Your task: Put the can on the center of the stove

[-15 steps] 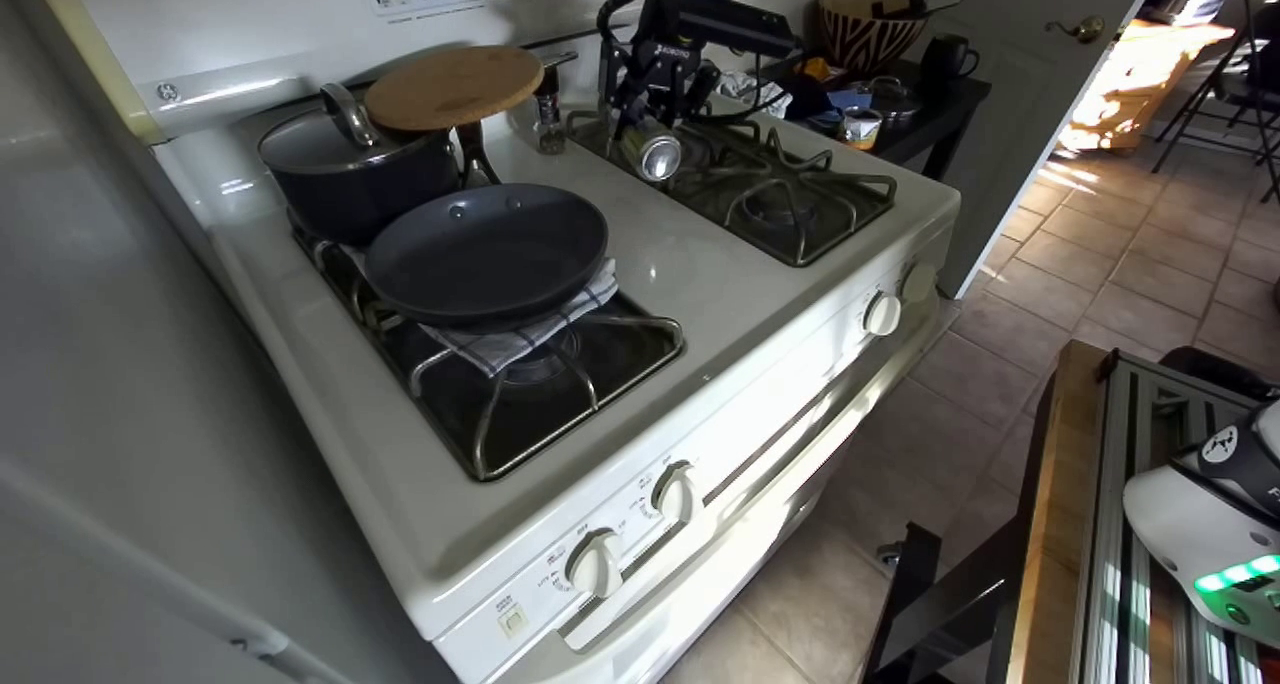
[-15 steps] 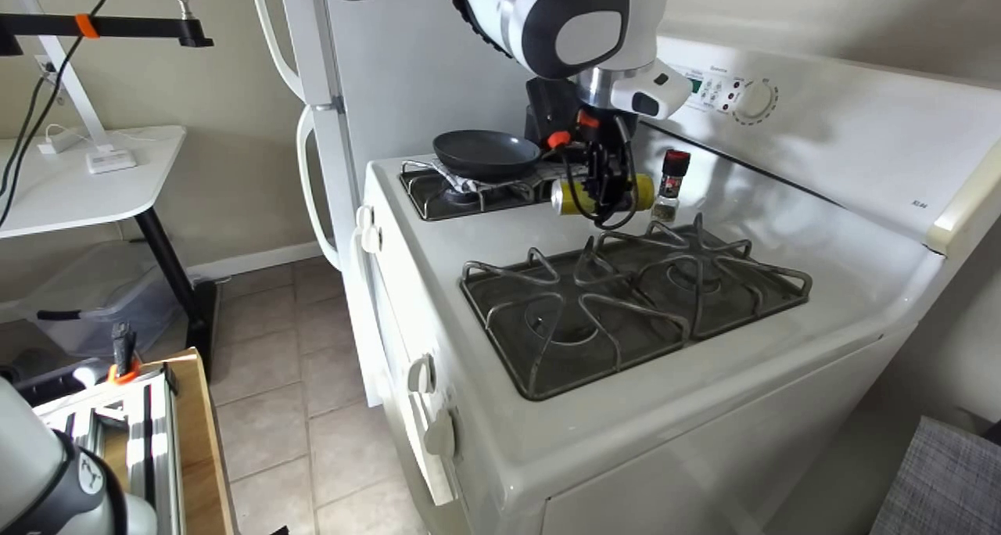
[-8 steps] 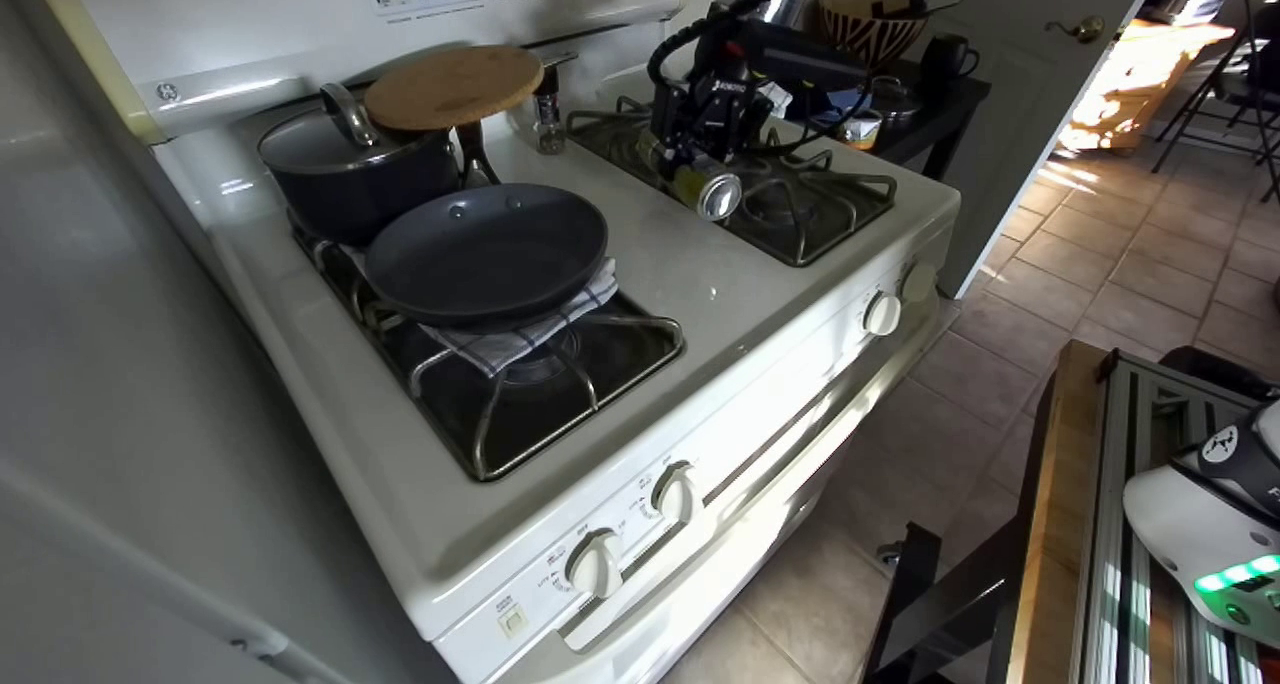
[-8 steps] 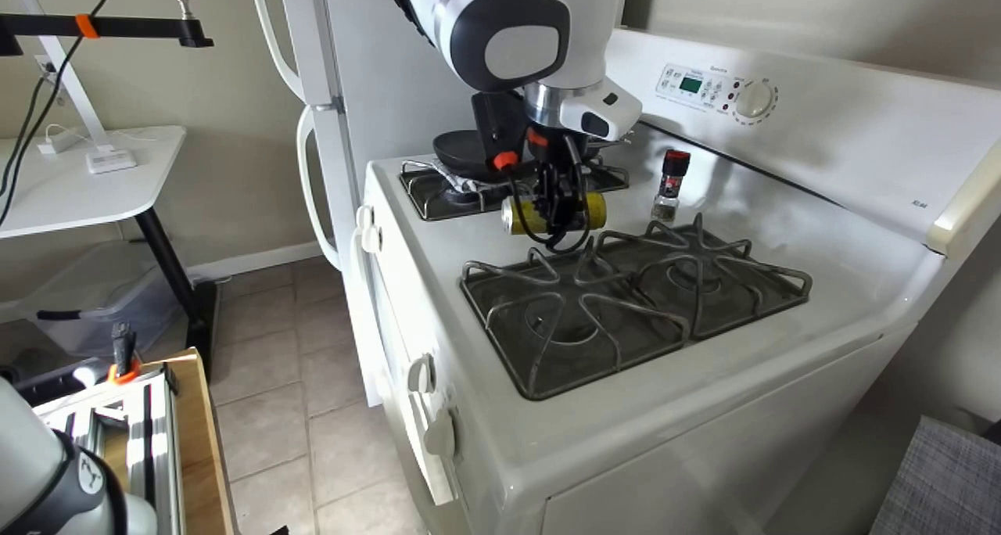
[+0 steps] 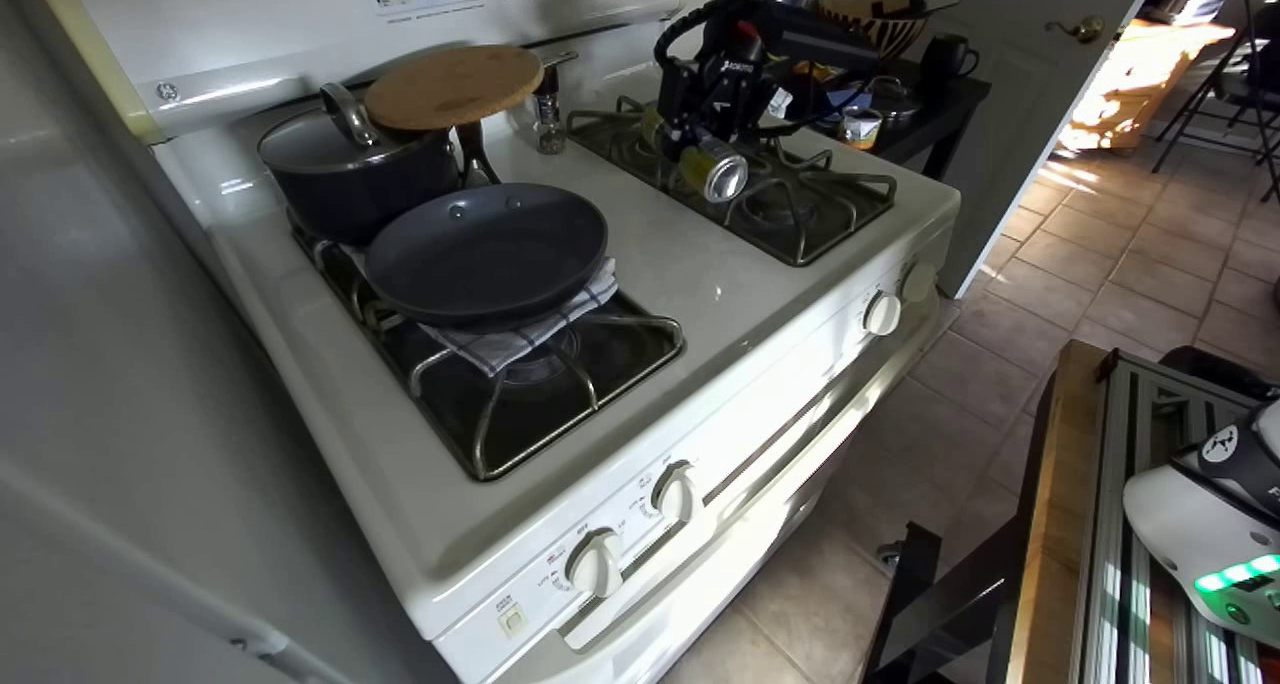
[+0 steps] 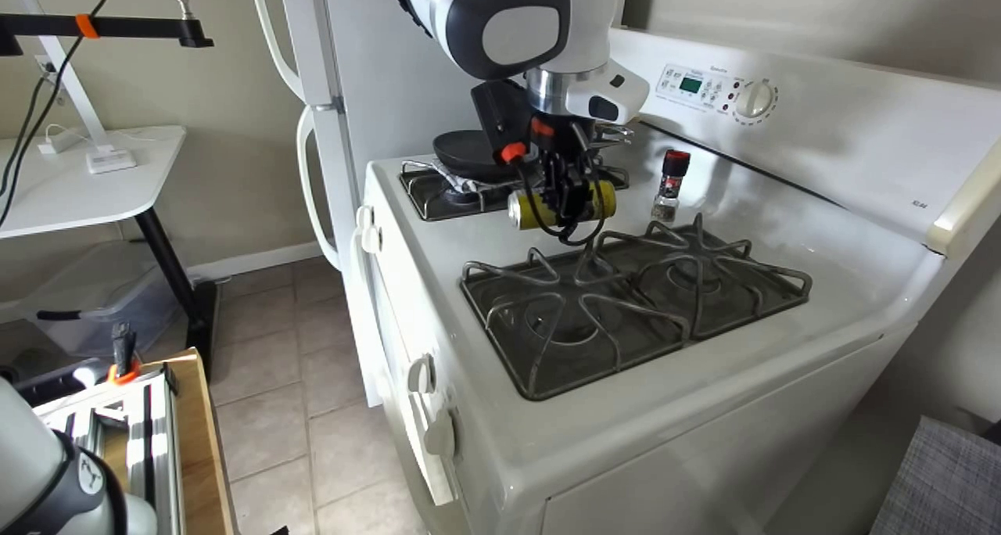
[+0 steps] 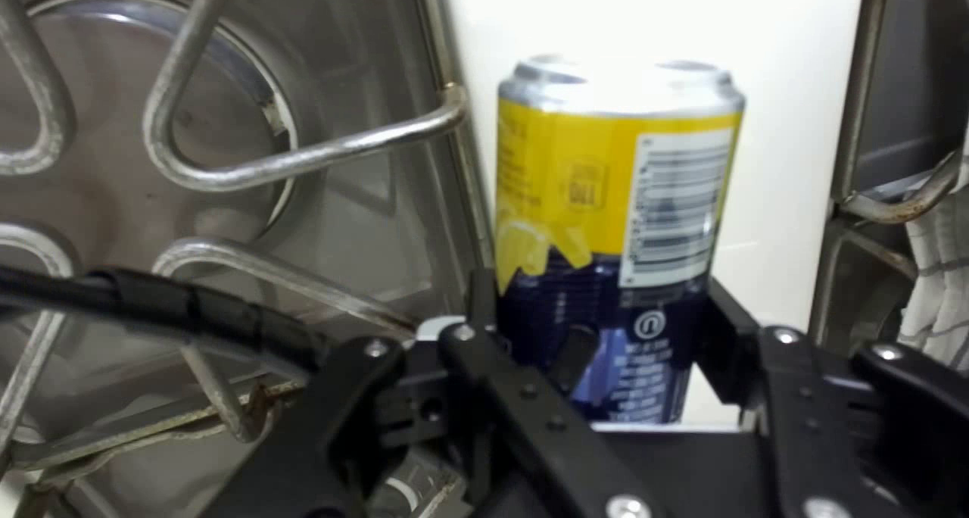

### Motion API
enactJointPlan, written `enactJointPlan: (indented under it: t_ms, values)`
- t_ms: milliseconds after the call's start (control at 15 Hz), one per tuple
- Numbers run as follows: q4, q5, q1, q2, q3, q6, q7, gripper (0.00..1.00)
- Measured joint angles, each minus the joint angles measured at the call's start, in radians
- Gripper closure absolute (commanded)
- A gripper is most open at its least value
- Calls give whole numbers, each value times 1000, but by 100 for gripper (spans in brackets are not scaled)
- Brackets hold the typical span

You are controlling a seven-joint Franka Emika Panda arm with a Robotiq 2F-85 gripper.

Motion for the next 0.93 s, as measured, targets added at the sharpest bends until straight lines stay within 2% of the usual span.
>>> enactJointPlan:
  t_ms: [467,533,933]
  values:
    - [4,-38,-4,4,-7,-7,-1,65]
    - [4,-32,-6,4,-8,-7,-7,40]
    - [4,-31,-6,14,-7,-7,-9,40]
